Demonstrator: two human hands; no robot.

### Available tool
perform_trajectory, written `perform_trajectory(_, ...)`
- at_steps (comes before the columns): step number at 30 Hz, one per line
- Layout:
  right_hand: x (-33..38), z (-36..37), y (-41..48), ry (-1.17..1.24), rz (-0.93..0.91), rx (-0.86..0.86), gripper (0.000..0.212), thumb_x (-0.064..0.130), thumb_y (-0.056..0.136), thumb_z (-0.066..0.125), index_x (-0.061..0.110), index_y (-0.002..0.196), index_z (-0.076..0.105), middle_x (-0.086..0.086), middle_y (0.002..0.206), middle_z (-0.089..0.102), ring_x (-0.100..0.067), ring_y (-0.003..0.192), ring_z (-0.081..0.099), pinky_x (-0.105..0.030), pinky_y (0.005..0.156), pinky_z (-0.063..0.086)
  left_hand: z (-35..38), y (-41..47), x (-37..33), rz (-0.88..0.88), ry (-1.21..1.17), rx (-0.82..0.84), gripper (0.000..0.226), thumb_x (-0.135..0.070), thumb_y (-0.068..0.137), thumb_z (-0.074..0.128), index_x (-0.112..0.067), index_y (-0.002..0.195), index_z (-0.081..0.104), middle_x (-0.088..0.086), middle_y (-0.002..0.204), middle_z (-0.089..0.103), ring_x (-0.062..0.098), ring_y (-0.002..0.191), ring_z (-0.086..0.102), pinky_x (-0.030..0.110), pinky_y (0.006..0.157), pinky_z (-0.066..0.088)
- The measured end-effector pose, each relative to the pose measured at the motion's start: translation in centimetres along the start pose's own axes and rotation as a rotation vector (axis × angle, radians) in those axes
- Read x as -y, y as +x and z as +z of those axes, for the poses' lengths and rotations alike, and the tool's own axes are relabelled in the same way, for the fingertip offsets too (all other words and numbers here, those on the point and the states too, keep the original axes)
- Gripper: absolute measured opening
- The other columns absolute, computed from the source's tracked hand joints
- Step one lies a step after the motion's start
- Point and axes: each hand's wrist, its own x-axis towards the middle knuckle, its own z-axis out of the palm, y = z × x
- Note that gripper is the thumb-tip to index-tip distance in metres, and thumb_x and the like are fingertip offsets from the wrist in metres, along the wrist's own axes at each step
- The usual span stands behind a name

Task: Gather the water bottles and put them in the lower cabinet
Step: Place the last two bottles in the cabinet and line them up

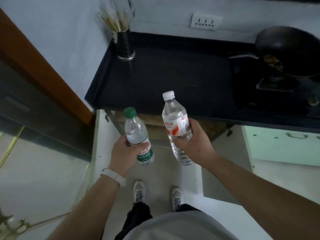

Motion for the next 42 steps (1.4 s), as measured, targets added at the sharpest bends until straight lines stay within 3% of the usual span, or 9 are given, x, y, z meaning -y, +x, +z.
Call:
perform_trajectory(5, 1.6, 1.2, -1.1, 0.005, 0.08, -0.177, 0.048, 0.03, 0.077, 0.082, 0.038, 0.11, 0.048, 0.015, 0.097, 0.066, 0.002, 0.082, 0.065, -0.017, 0.067, 0.048, -0.4, 3.9, -1.8, 0.061, 0.036, 0.215, 0.042, -0.01, 0.071, 0.088, -0.023, 0.107, 0.072, -0.006, 0.099, 0.078, 0.013, 0.096, 0.073, 0.029, 0.081, 0.056)
perform_trajectory(9, 2.0, 2.1, -1.3, 0.012, 0.112, -0.281, 0.047, 0.029, 0.078, 0.082, 0.038, 0.109, 0.048, 0.016, 0.096, 0.066, 0.005, 0.079, 0.064, -0.012, 0.062, 0.045, -0.5, 6.0, -2.2, 0.085, 0.059, 0.309, 0.047, -0.018, 0.065, 0.092, -0.024, 0.107, 0.072, -0.006, 0.1, 0.078, 0.016, 0.097, 0.074, 0.037, 0.085, 0.057)
perform_trajectory(16, 0.1, 1.7, -2.4, 0.073, 0.19, -0.382, 0.048, 0.028, 0.079, 0.081, 0.032, 0.115, 0.049, 0.014, 0.097, 0.065, 0.0, 0.083, 0.065, -0.012, 0.06, 0.046, 1.5, 7.4, -2.2, 0.069, 0.134, 0.43, 0.045, -0.01, 0.07, 0.089, -0.021, 0.109, 0.07, -0.003, 0.103, 0.077, 0.02, 0.1, 0.072, 0.043, 0.091, 0.057)
perform_trajectory(21, -3.3, -0.1, -2.2, 0.125, 0.248, -0.429, 0.047, 0.029, 0.078, 0.081, 0.032, 0.114, 0.05, 0.013, 0.099, 0.065, -0.003, 0.086, 0.065, -0.016, 0.066, 0.049, 5.4, 7.4, -0.8, 0.049, 0.204, 0.475, 0.044, -0.01, 0.067, 0.091, -0.022, 0.105, 0.071, -0.002, 0.1, 0.077, 0.02, 0.099, 0.072, 0.046, 0.092, 0.057)
perform_trajectory(26, -7.7, -2.0, -1.4, 0.181, 0.291, -0.423, 0.048, 0.029, 0.079, 0.08, 0.032, 0.115, 0.048, 0.014, 0.1, 0.063, -0.002, 0.087, 0.064, -0.017, 0.068, 0.05, 10.2, 7.0, 1.3, -0.009, 0.268, 0.5, 0.055, -0.029, 0.055, 0.093, -0.025, 0.107, 0.072, -0.006, 0.1, 0.078, 0.017, 0.098, 0.073, 0.047, 0.092, 0.058)
perform_trajectory(29, -11.2, -2.8, -0.7, 0.197, 0.31, -0.423, 0.046, 0.029, 0.078, 0.08, 0.032, 0.113, 0.049, 0.014, 0.099, 0.064, -0.001, 0.087, 0.065, -0.016, 0.067, 0.05, 13.1, 7.2, 2.9, -0.014, 0.287, 0.512, 0.045, -0.016, 0.067, 0.091, -0.026, 0.107, 0.072, -0.008, 0.099, 0.078, 0.014, 0.096, 0.073, 0.039, 0.087, 0.058)
perform_trajectory(34, -18.4, -2.2, 1.2, 0.244, 0.33, -0.424, 0.05, 0.026, 0.077, 0.081, 0.03, 0.117, 0.05, 0.015, 0.1, 0.065, 0.001, 0.088, 0.065, -0.017, 0.07, 0.053, 16.9, 9.0, 7.7, -0.027, 0.305, 0.518, 0.042, -0.014, 0.069, 0.091, -0.028, 0.103, 0.073, -0.012, 0.095, 0.078, 0.008, 0.092, 0.073, 0.027, 0.079, 0.055)
perform_trajectory(38, -25.3, 0.2, 3.4, 0.314, 0.308, -0.453, 0.05, 0.02, 0.077, 0.082, 0.031, 0.116, 0.051, 0.015, 0.099, 0.066, 0.007, 0.087, 0.065, -0.012, 0.065, 0.052, 19.6, 12.3, 14.0, -0.041, 0.291, 0.494, 0.04, -0.008, 0.068, 0.091, -0.026, 0.099, 0.073, -0.01, 0.094, 0.079, 0.012, 0.093, 0.074, 0.029, 0.08, 0.054)
perform_trajectory(42, -32.8, 3.9, 7.6, 0.4, 0.272, -0.513, 0.041, 0.011, 0.078, 0.08, 0.034, 0.1, 0.054, 0.015, 0.09, 0.068, 0.008, 0.08, 0.067, -0.009, 0.061, 0.05, 22.5, 17.3, 20.5, -0.018, 0.241, 0.475, 0.04, -0.009, 0.068, 0.09, -0.024, 0.101, 0.073, -0.007, 0.099, 0.079, 0.018, 0.1, 0.073, 0.039, 0.089, 0.056)
